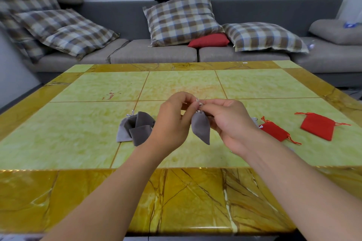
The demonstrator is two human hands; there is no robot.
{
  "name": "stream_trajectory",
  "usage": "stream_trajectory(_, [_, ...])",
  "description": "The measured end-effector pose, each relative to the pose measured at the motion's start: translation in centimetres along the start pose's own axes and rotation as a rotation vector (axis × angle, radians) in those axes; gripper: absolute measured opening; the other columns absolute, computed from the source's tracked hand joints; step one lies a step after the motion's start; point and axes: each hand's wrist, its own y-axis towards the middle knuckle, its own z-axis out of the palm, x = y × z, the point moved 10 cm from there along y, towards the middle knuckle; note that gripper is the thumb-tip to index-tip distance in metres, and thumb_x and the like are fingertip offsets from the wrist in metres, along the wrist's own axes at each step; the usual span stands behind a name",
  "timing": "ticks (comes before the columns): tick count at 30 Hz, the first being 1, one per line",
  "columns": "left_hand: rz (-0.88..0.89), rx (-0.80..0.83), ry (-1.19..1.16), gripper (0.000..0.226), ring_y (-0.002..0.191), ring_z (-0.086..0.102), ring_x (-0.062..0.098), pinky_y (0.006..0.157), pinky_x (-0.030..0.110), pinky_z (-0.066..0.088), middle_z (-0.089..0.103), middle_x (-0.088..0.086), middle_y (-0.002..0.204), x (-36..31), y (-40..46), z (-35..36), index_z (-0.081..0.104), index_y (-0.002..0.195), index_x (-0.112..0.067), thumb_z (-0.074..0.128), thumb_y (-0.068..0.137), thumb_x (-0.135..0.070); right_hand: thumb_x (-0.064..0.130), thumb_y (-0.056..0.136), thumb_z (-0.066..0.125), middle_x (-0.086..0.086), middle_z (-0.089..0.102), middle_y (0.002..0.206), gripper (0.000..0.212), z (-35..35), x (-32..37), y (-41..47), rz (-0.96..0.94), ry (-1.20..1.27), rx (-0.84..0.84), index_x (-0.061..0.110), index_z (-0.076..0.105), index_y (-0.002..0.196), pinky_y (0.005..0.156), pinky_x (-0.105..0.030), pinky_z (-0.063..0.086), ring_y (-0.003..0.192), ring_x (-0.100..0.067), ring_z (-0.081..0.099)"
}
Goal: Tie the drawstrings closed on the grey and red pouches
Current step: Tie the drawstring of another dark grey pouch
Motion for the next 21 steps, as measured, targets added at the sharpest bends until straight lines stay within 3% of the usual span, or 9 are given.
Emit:
stream_trajectory(4, [-0.294,-0.048,-0.342,0.022,0.069,0.057,0.007,0.064,0.022,0.047,0.063,-0.003,0.078,1.9,-0.5,0.5,0.060,0.090,-0.015,0.046,0.104,-0.026,0.008,0.085,0.073,-0.012,0.075,0.084,0.005,0.2,0.6,0.1,-0.050,0.084,-0.023,0.005,0.076,0.087,0.064,-0.022,0.055,0.073,-0.016,0.069])
stream_trajectory(9, [-0.461,-0.100,-0.595,0.026,0.092,0.067,0.016,0.079,0.031,0.055,0.071,0.004,0.094,2.6,-0.8,1.1,0.063,0.093,-0.010,0.044,0.105,-0.023,0.005,0.090,0.068,-0.006,0.076,0.086,0.008,-1.4,1.5,0.4,-0.168,0.227,-0.148,0.009,0.075,0.092,0.064,-0.019,0.051,0.071,-0.009,0.065])
stream_trajectory(11, [-0.541,-0.111,-0.746,0.024,0.097,0.066,0.018,0.089,0.035,0.055,0.070,0.005,0.096,3.0,-1.0,1.7,0.063,0.096,-0.009,0.044,0.105,-0.021,0.002,0.090,0.066,-0.006,0.075,0.088,0.012,-1.5,1.2,0.7,-0.108,0.368,-0.131,0.010,0.072,0.098,0.059,-0.017,0.048,0.066,-0.008,0.060])
stream_trajectory(14, [-0.734,-0.108,-1.216,0.025,0.099,0.064,0.018,0.101,0.034,0.050,0.069,0.005,0.098,3.5,-1.6,3.1,0.065,0.106,-0.006,0.044,0.104,-0.021,0.001,0.095,0.058,-0.005,0.072,0.079,0.018,0.0,0.6,1.0,0.054,0.616,0.029,0.014,0.064,0.107,0.052,-0.015,0.045,0.058,-0.008,0.054])
stream_trajectory(15, [-0.772,-0.107,-1.325,0.027,0.093,0.063,0.015,0.095,0.028,0.051,0.068,0.004,0.093,3.4,-1.6,3.2,0.066,0.104,-0.007,0.043,0.105,-0.021,0.001,0.096,0.056,-0.004,0.071,0.076,0.021,0.2,0.6,1.0,0.083,0.642,0.068,0.014,0.063,0.110,0.052,-0.015,0.046,0.057,-0.008,0.053])
stream_trajectory(18, [-0.734,-0.167,-1.367,0.024,0.059,0.051,0.004,0.055,0.015,0.044,0.057,-0.003,0.070,3.6,-0.8,1.7,0.059,0.092,-0.010,0.040,0.106,-0.017,-0.001,0.097,0.051,-0.004,0.065,0.072,0.026,0.2,1.1,1.3,0.092,0.607,0.118,0.011,0.067,0.115,0.054,-0.014,0.046,0.058,-0.008,0.050])
stream_trajectory(21, [-0.636,-0.205,-1.232,0.022,0.054,0.049,0.005,0.048,0.016,0.040,0.056,-0.004,0.069,3.6,-0.2,0.3,0.051,0.087,-0.013,0.039,0.105,-0.011,-0.003,0.096,0.050,-0.004,0.063,0.071,0.027,0.0,1.1,1.4,0.089,0.523,0.135,0.008,0.070,0.110,0.055,-0.015,0.045,0.059,-0.008,0.050])
